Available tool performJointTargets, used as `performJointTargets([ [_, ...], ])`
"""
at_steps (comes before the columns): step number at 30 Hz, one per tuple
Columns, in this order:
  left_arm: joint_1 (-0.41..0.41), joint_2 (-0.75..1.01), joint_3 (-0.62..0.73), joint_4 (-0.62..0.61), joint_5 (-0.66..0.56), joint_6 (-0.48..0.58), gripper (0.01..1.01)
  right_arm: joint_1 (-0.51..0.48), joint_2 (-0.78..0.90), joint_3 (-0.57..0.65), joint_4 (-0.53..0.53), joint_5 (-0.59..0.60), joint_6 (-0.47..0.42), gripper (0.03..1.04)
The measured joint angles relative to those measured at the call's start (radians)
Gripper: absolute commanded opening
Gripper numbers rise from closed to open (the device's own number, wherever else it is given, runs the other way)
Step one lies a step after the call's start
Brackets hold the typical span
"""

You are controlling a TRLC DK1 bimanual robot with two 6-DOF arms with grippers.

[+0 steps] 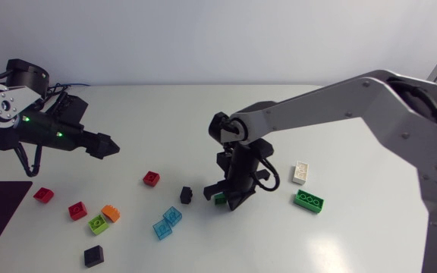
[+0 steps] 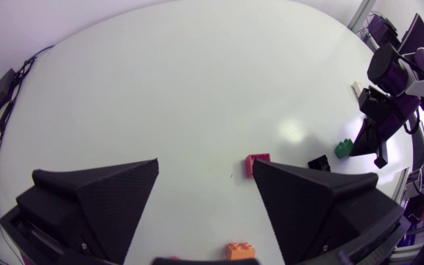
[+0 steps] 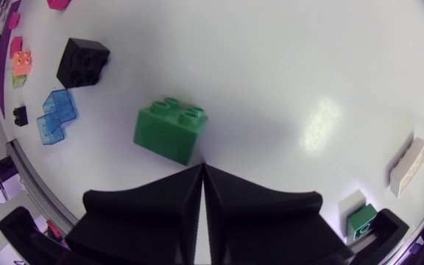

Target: Sort duplo bricks by size, large to the right and small to the left

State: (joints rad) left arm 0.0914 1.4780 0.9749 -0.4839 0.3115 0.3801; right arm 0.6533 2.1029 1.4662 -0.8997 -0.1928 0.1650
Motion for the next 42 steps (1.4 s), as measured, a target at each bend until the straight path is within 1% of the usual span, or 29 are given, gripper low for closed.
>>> performJointTargets([
  [7, 0.084, -0.004, -0.005, 0.003, 0.014, 0.002, 0.975, 0.082, 0.186, 0.346, -0.128, 0.010, 0.000, 0.05],
  [10, 0.111, -0.006, -0.005, 0.003, 0.016, 0.007, 0.975, 0.108, 0.213, 0.418, -0.146, 0.010, 0.000, 0.05],
  [15, 0.121, -0.006, -0.011, 0.003, 0.023, 0.016, 0.975, 0.132, 0.212, 0.438, -0.166, 0.010, 0.000, 0.05],
  [18, 0.121, -0.006, -0.012, 0.003, 0.027, 0.016, 0.975, 0.117, 0.190, 0.393, -0.167, 0.010, 0.000, 0.05],
  [20, 0.114, -0.006, -0.013, 0.003, 0.027, 0.016, 0.975, 0.086, 0.166, 0.368, -0.172, 0.010, 0.000, 0.05],
  [25, 0.090, -0.009, -0.016, 0.003, 0.034, 0.015, 0.975, -0.047, 0.102, 0.364, -0.175, 0.010, -0.001, 0.05],
  [26, 0.088, -0.013, -0.016, 0.003, 0.037, 0.015, 0.975, -0.072, 0.092, 0.364, -0.175, 0.012, -0.001, 0.13],
  [27, 0.088, -0.016, -0.017, 0.003, 0.039, 0.015, 0.975, -0.091, 0.085, 0.364, -0.175, 0.014, -0.003, 0.40],
  [28, 0.088, -0.020, -0.017, 0.003, 0.042, 0.015, 0.975, -0.105, 0.080, 0.364, -0.175, 0.014, -0.005, 0.69],
  [29, 0.088, -0.023, -0.017, 0.003, 0.042, 0.015, 0.975, -0.113, 0.076, 0.364, -0.175, 0.015, -0.006, 0.92],
  [30, 0.088, -0.024, -0.017, 0.003, 0.042, 0.015, 0.975, -0.116, 0.076, 0.364, -0.175, 0.018, -0.006, 0.99],
  [34, 0.087, -0.024, -0.021, 0.006, 0.042, 0.015, 0.975, -0.090, 0.076, 0.359, -0.175, 0.018, -0.010, 0.99],
  [39, 0.085, -0.025, -0.032, 0.006, 0.042, 0.015, 0.975, -0.021, 0.086, 0.359, -0.175, 0.006, -0.045, 0.99],
  [42, 0.085, -0.025, -0.039, 0.006, 0.042, 0.015, 0.975, 0.003, 0.116, 0.360, -0.175, 0.006, -0.062, 0.99],
])
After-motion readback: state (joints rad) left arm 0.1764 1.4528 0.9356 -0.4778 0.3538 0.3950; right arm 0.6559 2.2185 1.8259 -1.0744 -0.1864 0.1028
